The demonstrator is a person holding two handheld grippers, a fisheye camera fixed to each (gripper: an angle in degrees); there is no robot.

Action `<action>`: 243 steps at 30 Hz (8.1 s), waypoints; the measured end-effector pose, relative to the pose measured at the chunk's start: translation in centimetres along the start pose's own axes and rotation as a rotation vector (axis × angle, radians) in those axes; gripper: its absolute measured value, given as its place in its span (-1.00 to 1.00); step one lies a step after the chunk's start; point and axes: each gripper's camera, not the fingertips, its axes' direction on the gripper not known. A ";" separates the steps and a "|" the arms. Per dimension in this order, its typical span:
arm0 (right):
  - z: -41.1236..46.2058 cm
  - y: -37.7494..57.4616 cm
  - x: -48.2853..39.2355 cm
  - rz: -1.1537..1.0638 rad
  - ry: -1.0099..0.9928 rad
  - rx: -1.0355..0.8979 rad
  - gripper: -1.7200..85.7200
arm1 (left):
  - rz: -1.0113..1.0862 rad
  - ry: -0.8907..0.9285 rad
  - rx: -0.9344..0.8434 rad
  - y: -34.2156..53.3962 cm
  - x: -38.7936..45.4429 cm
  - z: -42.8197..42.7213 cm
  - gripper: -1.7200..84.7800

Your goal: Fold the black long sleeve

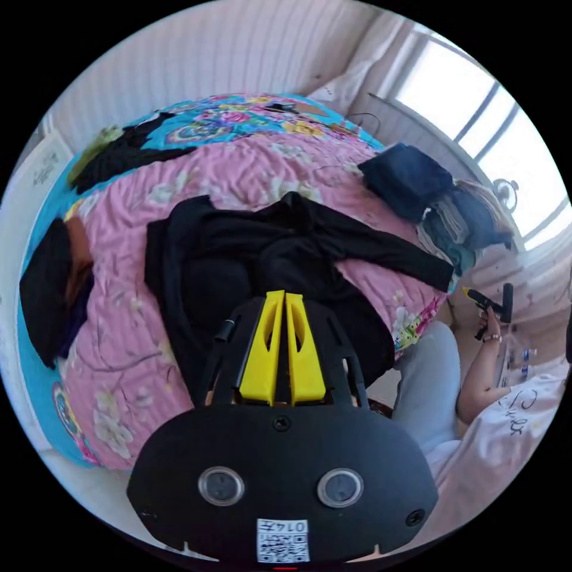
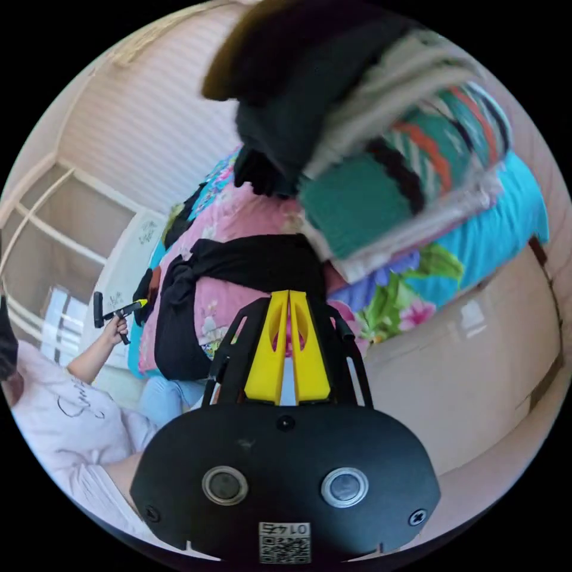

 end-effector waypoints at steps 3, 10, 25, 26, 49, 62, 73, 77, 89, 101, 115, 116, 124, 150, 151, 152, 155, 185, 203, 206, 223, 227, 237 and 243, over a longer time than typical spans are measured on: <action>2.1 -3.6 -9.9 -0.244 -0.037 0.047 -0.88 | -0.144 0.016 0.060 4.3 -7.0 -0.5 -0.98; 19.0 -15.0 -35.2 -0.692 -0.119 -0.194 -0.81 | -0.115 -0.037 0.149 3.2 -18.7 -0.9 -0.94; 44.3 -29.1 -59.6 -0.821 0.117 -0.549 -0.93 | 0.086 -0.095 -0.047 -10.4 -31.1 10.2 -0.91; 44.1 -30.0 -60.5 -0.804 0.114 -0.514 -0.94 | 0.068 -0.088 -0.023 -10.3 -32.0 9.8 -0.94; 47.8 -30.0 -84.7 -0.939 0.160 -0.325 -0.79 | -0.042 -0.186 0.075 4.3 -47.9 3.5 -0.92; 60.9 -22.2 -101.2 -1.045 0.082 -0.628 -0.78 | 0.001 0.046 0.200 5.7 -45.8 6.1 -0.97; 46.9 -21.7 -90.8 -0.885 -0.183 -0.344 -0.95 | -0.032 -0.036 0.290 12.9 -49.3 1.3 -0.98; 45.8 -18.7 -83.9 -0.738 -0.156 -0.393 -0.95 | -0.045 0.027 0.294 11.6 -49.8 1.5 -0.98; 46.2 -14.4 -80.6 -0.687 -0.140 -0.379 -0.96 | -0.112 0.281 -0.133 -0.4 -48.9 10.4 -0.91; 46.0 -13.5 -87.1 -0.900 -0.210 -0.304 -0.96 | -0.120 -0.120 0.478 18.6 -49.0 -7.4 -0.98; 46.6 -8.9 -86.2 -0.956 -0.090 -0.498 -0.96 | -0.062 0.124 0.284 11.5 -51.5 0.3 -0.80; 46.6 -8.9 -86.2 -0.944 -0.097 -0.499 -0.96 | -0.065 0.154 0.148 9.2 -51.5 2.9 -0.80; 46.9 -9.7 -87.1 -0.901 -0.149 -0.442 -0.96 | -0.217 0.274 0.198 12.1 -55.3 1.5 -0.98; 51.5 -9.1 -96.7 -1.023 -0.004 -0.469 -0.81 | -0.240 0.037 0.168 29.2 -55.2 -0.3 -0.78; 52.5 -9.2 -97.1 -1.025 -0.001 -0.523 -0.86 | -0.226 0.075 0.052 28.5 -55.5 1.7 -0.81; 52.6 -9.6 -97.7 -1.020 -0.024 -0.523 -0.91 | -0.214 0.066 0.044 28.7 -55.6 2.0 -0.90; 51.5 -11.4 -99.9 -1.058 -0.019 -0.412 -0.94 | -0.255 0.031 0.225 31.7 -55.6 -2.2 -0.97; 64.2 -8.6 -123.7 -1.375 -0.276 -0.560 -0.87 | -0.354 -0.460 0.250 51.1 -57.8 -5.6 -0.81; 69.2 -5.3 -133.6 -1.482 -0.288 -0.611 -0.95 | -0.401 -0.252 0.207 58.9 -65.2 -17.2 -0.98; 69.7 -4.5 -133.8 -1.519 -0.302 -0.666 -0.87 | -0.471 -0.199 0.176 60.3 -67.6 -15.9 -0.97; 72.5 -9.2 -134.7 -1.409 -0.144 -0.588 -0.97 | -0.522 -0.212 0.155 65.3 -73.7 -13.7 -0.98; 73.9 -10.7 -135.2 -1.320 -0.210 -0.610 -0.96 | -0.430 -0.159 0.112 67.6 -74.6 -16.8 -0.98; 77.6 -9.8 -134.2 -1.331 -0.012 -0.657 -0.96 | -0.625 -0.126 0.029 70.3 -82.2 -14.2 -0.83; 74.8 -12.4 -131.8 -1.301 -0.059 -0.573 -0.90 | -0.554 -0.177 0.082 70.4 -83.6 -17.3 -0.85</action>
